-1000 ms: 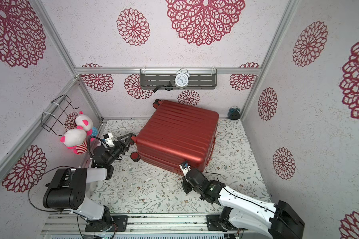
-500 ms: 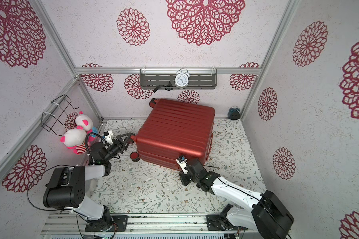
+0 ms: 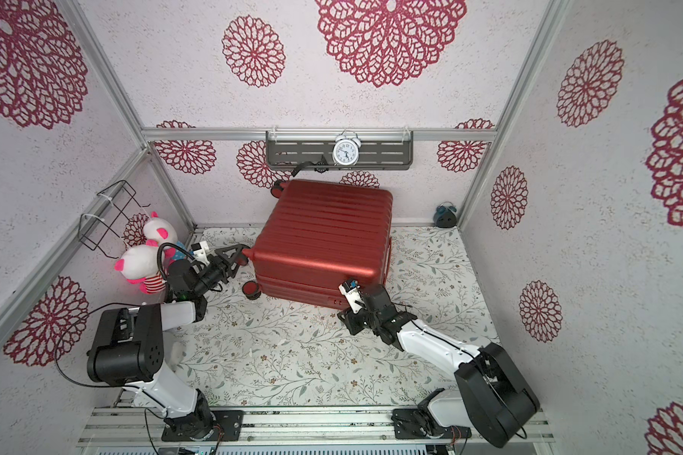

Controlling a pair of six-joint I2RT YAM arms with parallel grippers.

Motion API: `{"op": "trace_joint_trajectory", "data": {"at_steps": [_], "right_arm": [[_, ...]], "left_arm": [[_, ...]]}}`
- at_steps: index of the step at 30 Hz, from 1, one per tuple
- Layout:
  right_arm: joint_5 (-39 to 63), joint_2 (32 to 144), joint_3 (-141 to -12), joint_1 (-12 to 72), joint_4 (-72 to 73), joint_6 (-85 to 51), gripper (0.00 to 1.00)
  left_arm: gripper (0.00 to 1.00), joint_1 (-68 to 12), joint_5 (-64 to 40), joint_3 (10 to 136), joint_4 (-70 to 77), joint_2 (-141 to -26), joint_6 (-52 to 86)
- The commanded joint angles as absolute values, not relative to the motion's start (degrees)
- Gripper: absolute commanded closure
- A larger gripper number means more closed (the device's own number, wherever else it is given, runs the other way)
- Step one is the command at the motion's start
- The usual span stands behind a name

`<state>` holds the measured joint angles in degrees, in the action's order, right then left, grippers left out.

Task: Open the suitcase zippers
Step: Unzip the zipper on the suitcase.

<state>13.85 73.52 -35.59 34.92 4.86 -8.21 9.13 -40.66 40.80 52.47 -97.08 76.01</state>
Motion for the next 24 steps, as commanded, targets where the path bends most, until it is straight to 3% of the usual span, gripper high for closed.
{"op": "trace_joint_trajectory", "data": {"at_steps": [1, 5, 6, 9, 13, 18, 20, 24], "right_arm": [[14.1, 66.9, -32.7, 33.4, 8.4, -12.6, 0.46], [13.5, 60.7, -28.5, 33.3, 7.5, -14.5, 0.19], [11.8, 59.1, -27.6, 33.2, 7.3, -16.2, 0.01], [3.6, 54.9, -26.0, 33.1, 5.0, -22.3, 0.01], [1.6, 47.7, -22.0, 32.5, 8.5, -25.6, 0.01], [7.2, 45.2, -17.8, 28.5, 14.4, -24.3, 0.03], [12.4, 46.1, -17.2, 25.5, 16.0, -23.8, 0.11], [24.4, 49.3, -13.2, 17.7, 26.9, -28.4, 0.38]], "left_arm": [[0.71, 12.8, -34.3, 40.6, 43.2, -98.4, 73.7], [0.71, 12.9, -34.3, 40.4, 42.9, -98.5, 73.4], [0.71, 12.9, -34.4, 40.4, 43.1, -98.7, 73.5], [0.71, 12.8, -34.6, 40.3, 43.5, -99.0, 73.6], [0.71, 12.9, -34.7, 40.1, 43.7, -99.0, 73.6], [0.70, 12.9, -35.2, 40.4, 43.7, -99.0, 73.6], [0.70, 12.9, -35.4, 40.5, 43.8, -99.1, 73.8], [0.70, 12.8, -35.6, 40.6, 44.5, -99.2, 74.3]]}}
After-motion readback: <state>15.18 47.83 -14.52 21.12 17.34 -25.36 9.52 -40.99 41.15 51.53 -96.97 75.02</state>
